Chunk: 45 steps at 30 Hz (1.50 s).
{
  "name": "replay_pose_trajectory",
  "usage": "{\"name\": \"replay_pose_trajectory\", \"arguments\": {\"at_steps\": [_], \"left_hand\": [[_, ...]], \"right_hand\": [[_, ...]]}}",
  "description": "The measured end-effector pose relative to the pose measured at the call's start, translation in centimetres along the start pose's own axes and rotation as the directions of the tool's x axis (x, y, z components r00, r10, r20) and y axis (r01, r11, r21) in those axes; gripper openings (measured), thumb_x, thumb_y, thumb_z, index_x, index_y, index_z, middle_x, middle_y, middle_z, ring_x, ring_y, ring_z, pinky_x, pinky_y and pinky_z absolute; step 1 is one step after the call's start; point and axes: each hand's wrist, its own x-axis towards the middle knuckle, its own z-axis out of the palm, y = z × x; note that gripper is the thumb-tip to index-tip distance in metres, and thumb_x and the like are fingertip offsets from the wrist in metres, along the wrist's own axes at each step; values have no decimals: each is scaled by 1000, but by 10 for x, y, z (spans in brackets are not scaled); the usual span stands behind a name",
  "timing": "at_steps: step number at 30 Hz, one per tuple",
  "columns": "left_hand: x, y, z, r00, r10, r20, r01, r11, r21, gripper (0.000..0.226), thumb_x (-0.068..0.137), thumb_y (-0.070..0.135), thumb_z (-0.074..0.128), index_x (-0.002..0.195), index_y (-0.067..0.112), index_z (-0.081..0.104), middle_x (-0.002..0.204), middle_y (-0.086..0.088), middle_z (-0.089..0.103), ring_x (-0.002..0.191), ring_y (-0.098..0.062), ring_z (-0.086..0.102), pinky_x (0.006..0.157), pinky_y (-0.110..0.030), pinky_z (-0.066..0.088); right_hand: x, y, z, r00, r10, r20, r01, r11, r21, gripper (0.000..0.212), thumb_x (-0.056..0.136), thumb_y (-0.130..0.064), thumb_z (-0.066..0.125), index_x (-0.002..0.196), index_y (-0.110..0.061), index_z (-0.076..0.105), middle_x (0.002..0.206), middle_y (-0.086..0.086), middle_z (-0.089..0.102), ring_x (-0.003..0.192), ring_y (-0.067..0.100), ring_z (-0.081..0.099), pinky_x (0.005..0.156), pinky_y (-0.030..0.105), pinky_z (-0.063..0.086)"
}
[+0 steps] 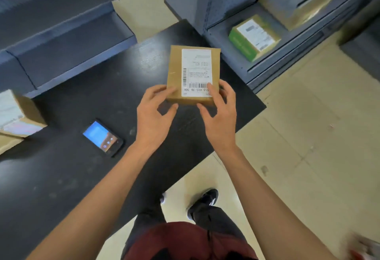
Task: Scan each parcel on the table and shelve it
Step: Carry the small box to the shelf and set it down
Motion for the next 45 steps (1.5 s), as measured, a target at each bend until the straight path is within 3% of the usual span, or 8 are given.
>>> {"name": "replay_pose_trajectory", "arguments": {"at_steps": [6,12,16,23,30,34,39,45], "left_hand": [[-8,81,85,984,158,79,-151,985,-87,51,85,2,77,132,22,69,128,17,56,115,-15,62,101,-37,54],[4,151,151,951,272,145,-253,958,-134,46,86,3,78,128,20,72,126,5,62,108,-5,63,100,-21,50],[17,185,188,929,310,200,-279,945,-170,46,86,3,78,128,22,72,125,5,62,117,-8,60,98,-23,52],[68,216,253,905,325,274,-252,930,-269,49,85,3,80,123,32,70,125,19,60,113,-9,63,101,-29,52],[139,238,326,881,388,271,-301,902,-310,49,84,7,81,124,32,70,124,13,60,119,-6,58,96,-14,47],[164,252,363,851,423,311,-325,889,-322,45,85,5,80,126,22,73,125,6,62,114,-8,59,91,-11,48],[183,281,412,806,500,318,-386,850,-358,43,86,5,78,126,22,71,123,21,58,114,2,58,91,-10,48],[201,324,493,785,512,348,-400,848,-348,40,88,4,76,126,16,73,126,2,62,118,5,55,93,-7,45]], "right_hand": [[-4,45,-117,991,-8,-136,2,999,-43,65,84,-5,81,143,-11,55,151,16,40,140,26,42,108,44,49],[-3,81,-206,965,32,-262,-50,997,-63,62,84,-4,81,141,-11,58,150,16,41,136,27,46,110,28,46],[7,104,-244,949,32,-313,-68,992,-104,60,86,-5,79,142,-13,57,153,11,38,136,27,46,108,38,50],[54,144,-279,916,32,-401,-88,989,-122,59,87,-1,76,142,-12,57,152,13,39,132,-10,37,106,9,39],[124,189,-314,893,10,-450,-109,975,-195,56,88,-4,77,140,-12,59,151,13,39,133,16,46,105,13,41],[149,212,-336,872,-1,-490,-138,959,-247,53,87,-1,77,137,-7,61,148,20,43,130,15,47,105,11,38],[168,244,-369,841,24,-541,-192,947,-257,53,87,1,77,138,-6,60,147,20,44,129,25,51,104,12,40],[195,307,-420,814,39,-579,-203,954,-222,54,88,1,76,139,-6,59,148,18,42,131,23,49,104,12,40]]}}
